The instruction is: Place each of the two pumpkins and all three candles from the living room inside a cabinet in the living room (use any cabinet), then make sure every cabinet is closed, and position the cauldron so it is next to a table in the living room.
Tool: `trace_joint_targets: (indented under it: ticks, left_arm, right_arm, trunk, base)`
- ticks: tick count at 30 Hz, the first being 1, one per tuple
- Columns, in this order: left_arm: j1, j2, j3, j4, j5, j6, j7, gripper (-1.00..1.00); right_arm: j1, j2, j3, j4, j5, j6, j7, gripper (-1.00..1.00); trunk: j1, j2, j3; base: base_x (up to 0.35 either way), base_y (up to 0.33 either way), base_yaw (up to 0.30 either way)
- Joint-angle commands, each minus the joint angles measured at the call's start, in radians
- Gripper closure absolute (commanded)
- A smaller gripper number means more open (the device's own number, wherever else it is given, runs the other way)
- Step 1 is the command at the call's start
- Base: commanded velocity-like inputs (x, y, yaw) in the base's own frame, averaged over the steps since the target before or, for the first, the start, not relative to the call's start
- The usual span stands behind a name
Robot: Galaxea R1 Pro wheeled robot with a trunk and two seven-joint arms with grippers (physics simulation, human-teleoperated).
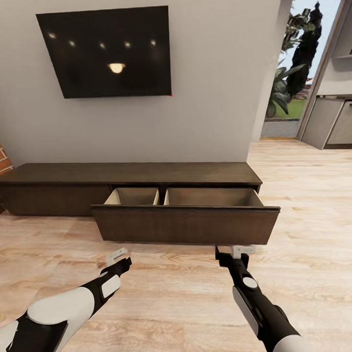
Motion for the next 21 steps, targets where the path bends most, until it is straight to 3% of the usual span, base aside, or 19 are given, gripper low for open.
trace_joint_targets:
  ticks: [1,6,12,17,21]
  left_arm:
    - [-0.001,0.001,-0.008,-0.005,0.005,-0.007,0.008,-1.00]
    - [-0.001,0.001,-0.009,-0.006,0.005,-0.007,0.008,-1.00]
    - [-0.001,0.000,-0.010,-0.007,0.005,-0.007,0.007,-1.00]
    - [-0.001,0.000,-0.010,-0.026,0.005,-0.007,0.007,-1.00]
    - [-0.001,0.002,-0.011,-0.052,0.005,-0.008,0.007,-1.00]
  right_arm:
    - [-0.001,0.000,0.004,0.007,-0.010,-0.014,-0.006,-1.00]
    - [-0.001,0.001,0.005,0.049,-0.010,-0.040,-0.007,-1.00]
    - [-0.018,0.002,0.003,0.241,-0.011,-0.052,-0.007,-1.00]
    - [-0.123,0.004,0.003,0.475,-0.012,-0.159,-0.008,-1.00]
    - [-0.135,0.004,0.003,0.504,-0.014,-0.178,-0.009,-1.00]
  trunk:
    - [0.000,0.000,-0.001]
    - [0.000,0.000,-0.001]
    - [0.000,0.000,-0.001]
    - [0.000,0.000,-0.001]
    - [0.000,0.000,-0.001]
  base:
    - [0.000,0.000,0.000]
    - [0.000,0.000,0.000]
    - [0.000,0.000,0.000]
    - [0.000,0.000,0.000]
    - [0.118,0.000,0.000]
